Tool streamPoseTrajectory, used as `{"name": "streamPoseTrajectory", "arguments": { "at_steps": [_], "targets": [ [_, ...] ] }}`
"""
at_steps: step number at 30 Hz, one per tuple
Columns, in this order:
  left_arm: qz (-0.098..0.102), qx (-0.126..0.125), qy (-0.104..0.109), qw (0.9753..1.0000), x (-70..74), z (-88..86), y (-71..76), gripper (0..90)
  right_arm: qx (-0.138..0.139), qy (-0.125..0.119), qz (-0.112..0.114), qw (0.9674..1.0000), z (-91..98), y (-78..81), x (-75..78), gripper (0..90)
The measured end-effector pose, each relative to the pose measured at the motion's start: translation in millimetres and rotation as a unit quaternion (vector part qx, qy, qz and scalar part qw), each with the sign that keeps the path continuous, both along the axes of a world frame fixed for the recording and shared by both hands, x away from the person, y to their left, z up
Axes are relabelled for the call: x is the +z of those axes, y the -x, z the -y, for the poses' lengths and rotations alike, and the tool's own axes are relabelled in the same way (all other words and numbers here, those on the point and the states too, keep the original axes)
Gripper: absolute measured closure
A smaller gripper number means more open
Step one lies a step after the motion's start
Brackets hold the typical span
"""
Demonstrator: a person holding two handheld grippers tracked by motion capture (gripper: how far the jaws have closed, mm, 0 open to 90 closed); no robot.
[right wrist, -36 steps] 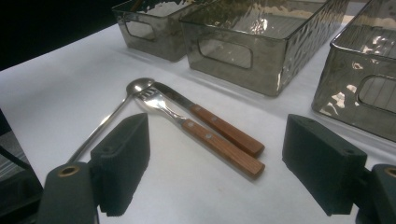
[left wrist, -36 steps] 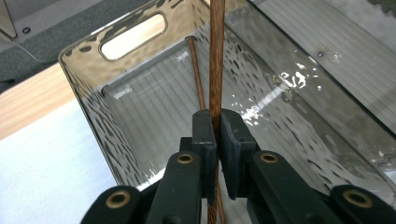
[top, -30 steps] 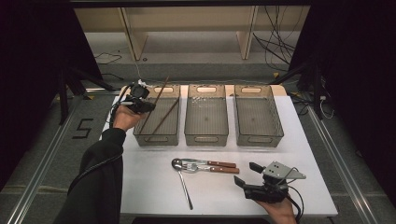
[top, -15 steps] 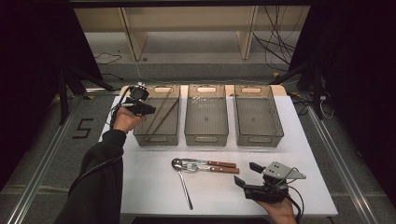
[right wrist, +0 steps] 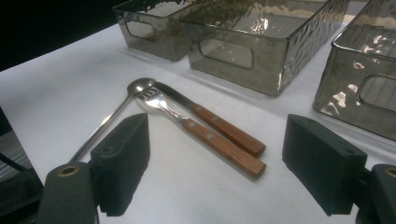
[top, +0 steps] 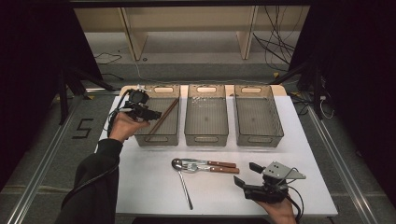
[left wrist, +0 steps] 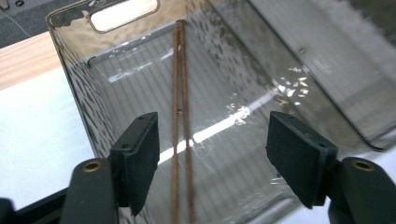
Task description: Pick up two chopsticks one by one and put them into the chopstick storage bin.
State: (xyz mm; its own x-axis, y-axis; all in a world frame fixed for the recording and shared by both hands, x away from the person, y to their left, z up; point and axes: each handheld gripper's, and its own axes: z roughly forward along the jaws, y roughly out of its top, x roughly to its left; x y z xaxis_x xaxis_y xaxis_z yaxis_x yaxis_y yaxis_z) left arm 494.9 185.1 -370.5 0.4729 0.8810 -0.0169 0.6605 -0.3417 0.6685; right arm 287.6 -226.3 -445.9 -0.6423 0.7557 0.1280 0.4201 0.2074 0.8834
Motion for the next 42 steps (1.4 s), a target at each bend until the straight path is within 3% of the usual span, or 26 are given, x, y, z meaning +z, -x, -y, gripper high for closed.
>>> {"name": "streamPoseTrajectory", "arguments": {
  "at_steps": [8, 13, 17, 20, 25, 32, 42],
  "targets": [
    [0.019, -0.007, 0.041, 0.9989, -5.6, -7.1, 39.9, 28.8, 0.002, 0.003, -0.003, 1.0, -3.3, 0.3, 0.2, 23.9],
    [0.03, -0.011, 0.047, 0.9984, -8.4, -9.1, 59.5, 27.0, 0.003, 0.004, -0.006, 1.0, -6.7, 1.4, 1.3, 23.9],
    [0.048, -0.021, 0.065, 0.9965, -8.8, -12.8, 75.0, 25.7, 0.003, 0.013, -0.014, 0.9998, -11.0, 2.0, 0.8, 23.9],
    [0.062, -0.029, 0.089, 0.9937, -10.4, -15.0, 85.6, 24.6, 0.003, 0.013, -0.018, 0.9998, -13.9, 2.2, 1.1, 23.9],
    [0.079, -0.034, 0.1, 0.9913, -13.1, -14.9, 97.8, 23.3, 0.006, 0.015, -0.021, 0.9997, -17.8, 3.2, 1.9, 23.9],
    [0.066, -0.04, 0.082, 0.9936, -21.7, -4.9, 109.9, 21.4, 0.008, 0.02, -0.025, 0.9995, -20.4, 3.0, 0.9, 24.0],
    [0.056, -0.039, 0.075, 0.9949, -28.5, 9.7, 127.2, 20.5, 0.008, 0.021, -0.027, 0.9994, -22.3, 3.4, 0.5, 24.1]
  ]
}}
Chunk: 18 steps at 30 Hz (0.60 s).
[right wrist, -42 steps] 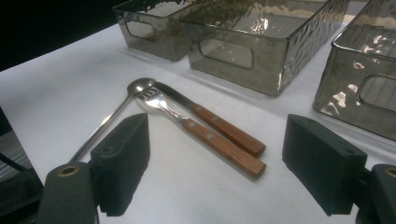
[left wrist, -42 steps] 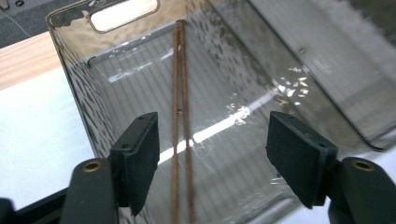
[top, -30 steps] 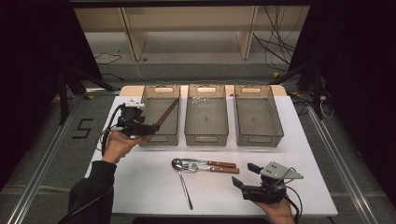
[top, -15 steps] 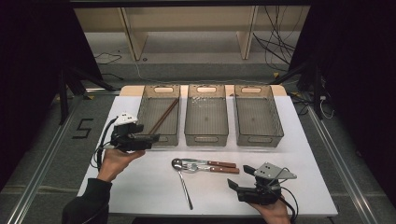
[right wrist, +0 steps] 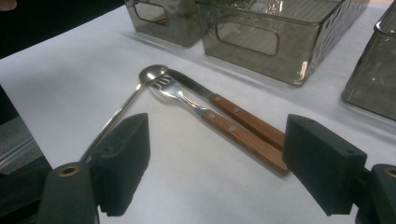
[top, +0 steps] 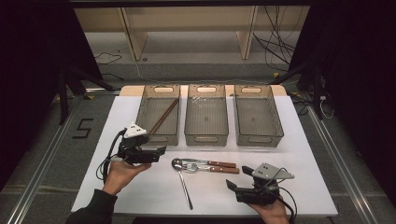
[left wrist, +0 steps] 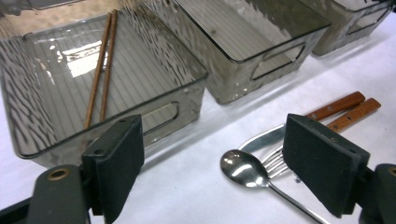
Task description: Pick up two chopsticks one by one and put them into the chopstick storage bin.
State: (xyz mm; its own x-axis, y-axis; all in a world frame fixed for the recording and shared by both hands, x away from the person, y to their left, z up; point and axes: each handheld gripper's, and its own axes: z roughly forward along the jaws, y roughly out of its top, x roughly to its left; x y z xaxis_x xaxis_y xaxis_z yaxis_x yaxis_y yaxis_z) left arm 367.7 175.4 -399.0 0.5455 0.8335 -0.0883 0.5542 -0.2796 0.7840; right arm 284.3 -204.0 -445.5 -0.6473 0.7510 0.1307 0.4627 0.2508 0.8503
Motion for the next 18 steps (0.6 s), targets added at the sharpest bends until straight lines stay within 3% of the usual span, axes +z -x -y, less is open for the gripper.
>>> {"name": "streamPoseTrajectory", "arguments": {
  "at_steps": [10, 18],
  "targets": [
    [-0.005, -0.017, 0.0, 0.9998, -5.5, 13.3, 14.7, 20.1, 0.0, 0.001, 0.0, 1.0, 1.6, 0.3, -0.8, 24.1],
    [-0.011, -0.058, 0.016, 0.9981, -12.0, 26.7, 25.9, 19.4, -0.001, -0.003, 0.004, 1.0, 3.6, 0.6, -0.9, 24.0]
  ]
}}
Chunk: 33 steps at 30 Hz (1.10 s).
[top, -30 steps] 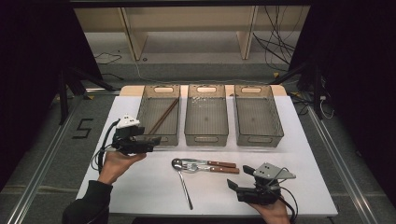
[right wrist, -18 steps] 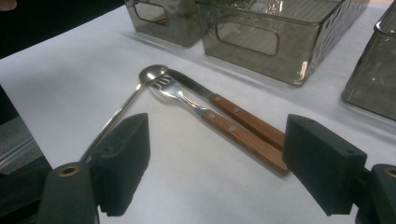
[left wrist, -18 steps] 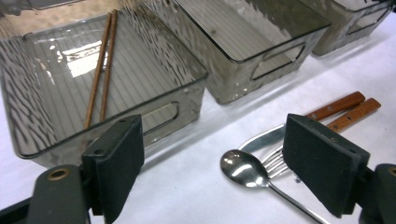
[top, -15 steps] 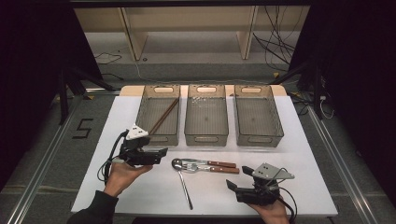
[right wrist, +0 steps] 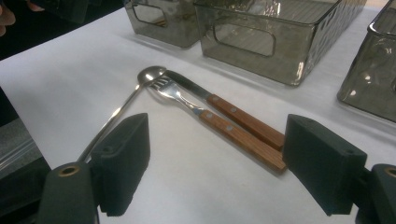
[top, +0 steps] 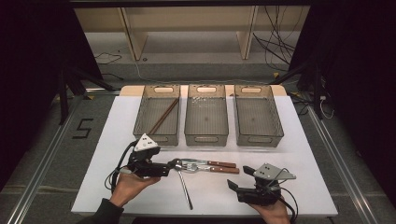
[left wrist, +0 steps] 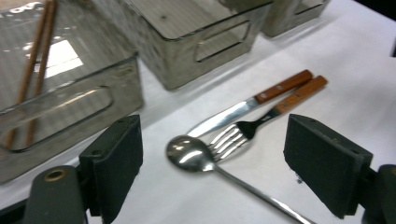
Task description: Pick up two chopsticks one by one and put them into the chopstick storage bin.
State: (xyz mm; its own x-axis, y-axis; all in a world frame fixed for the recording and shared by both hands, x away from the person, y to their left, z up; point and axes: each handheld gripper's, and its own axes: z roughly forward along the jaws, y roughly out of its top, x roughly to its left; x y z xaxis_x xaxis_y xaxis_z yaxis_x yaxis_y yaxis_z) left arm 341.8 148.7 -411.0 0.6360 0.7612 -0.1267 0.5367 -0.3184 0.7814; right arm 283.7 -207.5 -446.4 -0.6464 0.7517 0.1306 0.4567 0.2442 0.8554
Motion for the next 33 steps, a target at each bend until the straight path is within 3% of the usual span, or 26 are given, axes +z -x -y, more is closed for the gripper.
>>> {"name": "streamPoseTrajectory", "arguments": {
  "at_steps": [17, 33],
  "targets": [
    [-0.02, -0.061, 0.022, 0.9977, -11.4, 24.3, 14.4, 19.3, -0.003, -0.011, 0.007, 0.9999, 5.8, -0.2, -0.3, 23.9],
    [-0.035, -0.099, 0.007, 0.9945, -27.2, 40.1, 21.1, 19.9, -0.006, -0.012, 0.009, 0.9999, 7.6, -0.2, 0.2, 23.9]
  ]
}}
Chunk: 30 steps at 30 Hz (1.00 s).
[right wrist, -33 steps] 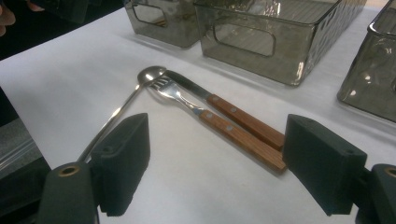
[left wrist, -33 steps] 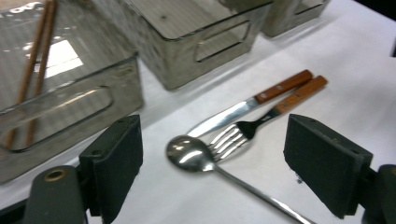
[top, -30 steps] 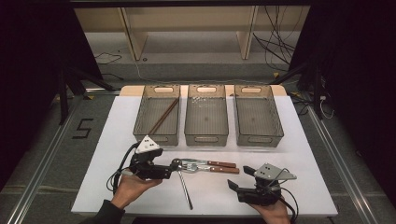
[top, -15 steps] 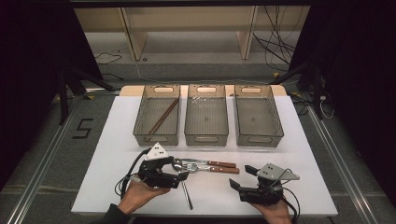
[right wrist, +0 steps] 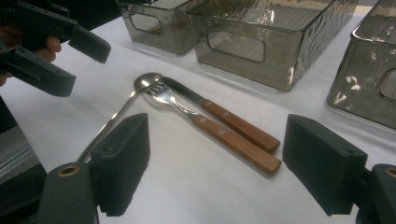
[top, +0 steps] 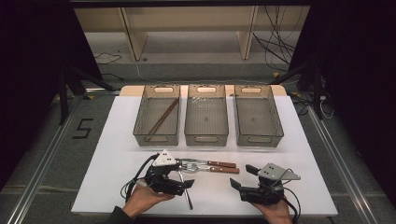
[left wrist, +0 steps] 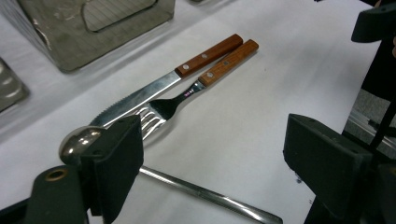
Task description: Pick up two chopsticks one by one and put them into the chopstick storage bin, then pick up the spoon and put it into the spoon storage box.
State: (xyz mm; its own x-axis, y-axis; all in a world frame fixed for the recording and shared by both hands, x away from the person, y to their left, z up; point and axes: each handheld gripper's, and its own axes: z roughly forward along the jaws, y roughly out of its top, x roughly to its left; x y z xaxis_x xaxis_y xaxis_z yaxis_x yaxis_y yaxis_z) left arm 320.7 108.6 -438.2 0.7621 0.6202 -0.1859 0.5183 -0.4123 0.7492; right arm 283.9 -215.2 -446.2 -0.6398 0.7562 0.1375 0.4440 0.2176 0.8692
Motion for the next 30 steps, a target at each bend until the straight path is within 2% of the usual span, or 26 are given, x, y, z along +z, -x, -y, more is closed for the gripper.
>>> {"name": "streamPoseTrajectory", "arguments": {
  "at_steps": [3, 8, 13, 18, 22, 25, 30],
  "targets": [
    [-0.001, -0.01, -0.011, 0.9999, -2.9, 3.8, 2.2, 20.6, 0.0, 0.001, 0.001, 1.0, 0.3, 0.3, 0.1, 23.9],
    [-0.002, -0.021, -0.015, 0.9997, -6.4, 7.1, 5.2, 24.7, 0.0, 0.002, 0.002, 1.0, -0.9, 0.9, 0.7, 23.9],
    [-0.006, -0.037, -0.016, 0.9992, -8.9, 11.0, 6.4, 40.3, 0.001, 0.004, 0.002, 1.0, -0.9, 0.2, -0.5, 23.9],
    [-0.009, -0.057, -0.025, 0.998, -14.2, 17.1, 9.4, 64.0, 0.0, 0.002, 0.001, 1.0, 1.2, -0.6, -0.7, 23.9],
    [-0.015, -0.076, -0.043, 0.996, -19.1, 24.0, 13.8, 78.8, 0.001, 0.003, 0.001, 1.0, 0.7, -0.1, -0.6, 23.9],
    [-0.022, -0.087, -0.053, 0.9946, -24.7, 28.4, 16.0, 85.4, 0.002, 0.005, 0.003, 1.0, -0.2, 0.4, -0.7, 23.9],
    [-0.028, -0.09, -0.066, 0.9933, -29.0, 30.1, 15.5, 88.8, 0.002, 0.007, 0.003, 1.0, -0.8, 1.0, -0.5, 24.0]
  ]
}}
